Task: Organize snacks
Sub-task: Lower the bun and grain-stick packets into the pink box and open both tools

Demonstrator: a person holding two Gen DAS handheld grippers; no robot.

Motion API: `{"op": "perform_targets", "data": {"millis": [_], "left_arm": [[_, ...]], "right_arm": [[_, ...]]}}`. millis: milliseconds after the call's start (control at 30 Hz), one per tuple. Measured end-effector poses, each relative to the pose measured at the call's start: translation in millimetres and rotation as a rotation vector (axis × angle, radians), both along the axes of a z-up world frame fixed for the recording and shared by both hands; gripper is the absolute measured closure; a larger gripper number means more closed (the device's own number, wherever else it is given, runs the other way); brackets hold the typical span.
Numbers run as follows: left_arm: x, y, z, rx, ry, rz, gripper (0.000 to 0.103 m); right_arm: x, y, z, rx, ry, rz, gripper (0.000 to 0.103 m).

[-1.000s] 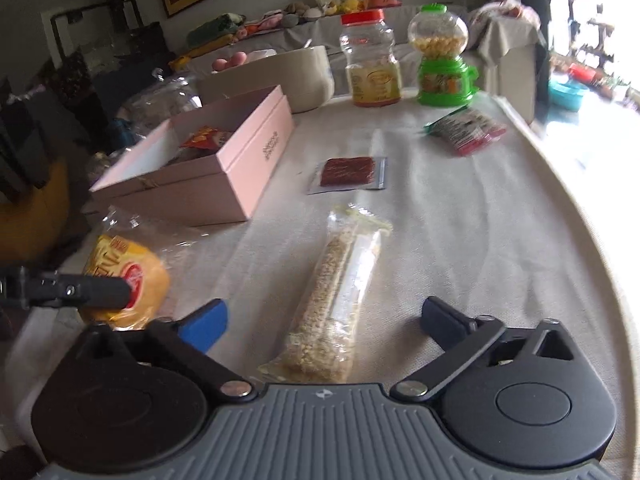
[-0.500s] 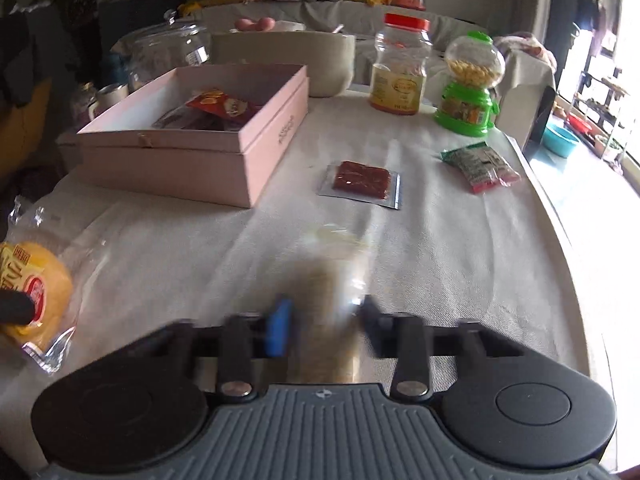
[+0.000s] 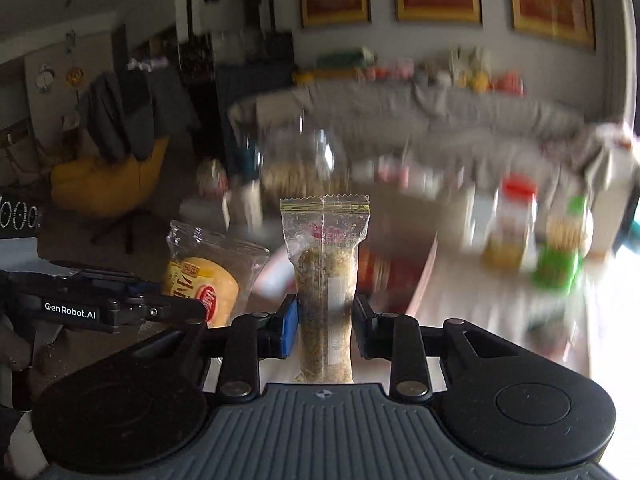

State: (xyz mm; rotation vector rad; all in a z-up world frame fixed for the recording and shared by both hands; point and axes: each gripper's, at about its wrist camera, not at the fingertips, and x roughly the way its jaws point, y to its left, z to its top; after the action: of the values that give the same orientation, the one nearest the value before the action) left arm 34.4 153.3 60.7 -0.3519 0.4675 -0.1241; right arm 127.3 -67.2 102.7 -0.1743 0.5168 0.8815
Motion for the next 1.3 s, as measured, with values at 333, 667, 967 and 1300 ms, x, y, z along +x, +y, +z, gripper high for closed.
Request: {"op": "perform_targets", "data": {"millis": [333, 667, 967, 1300], "left_arm": [[137, 40, 35, 0.068, 0.088, 0.043, 0.059], [208, 56, -68, 0.011, 0.363, -0.056, 0.059], [207, 59, -69, 0.014, 0.265, -0.037, 0.059], [205, 55, -48, 0.071, 0.217, 0.044, 0.059]], "right_arm": [[95, 50, 31, 0.014, -0.005, -0.063, 0.075], [156, 111, -78, -0.269, 0.252, -0.052, 0.074], [178, 116, -111, -0.268, 0.305, -0.102, 0.074], [163, 76, -61, -0.081, 0.147, -0.147, 0.042]]}}
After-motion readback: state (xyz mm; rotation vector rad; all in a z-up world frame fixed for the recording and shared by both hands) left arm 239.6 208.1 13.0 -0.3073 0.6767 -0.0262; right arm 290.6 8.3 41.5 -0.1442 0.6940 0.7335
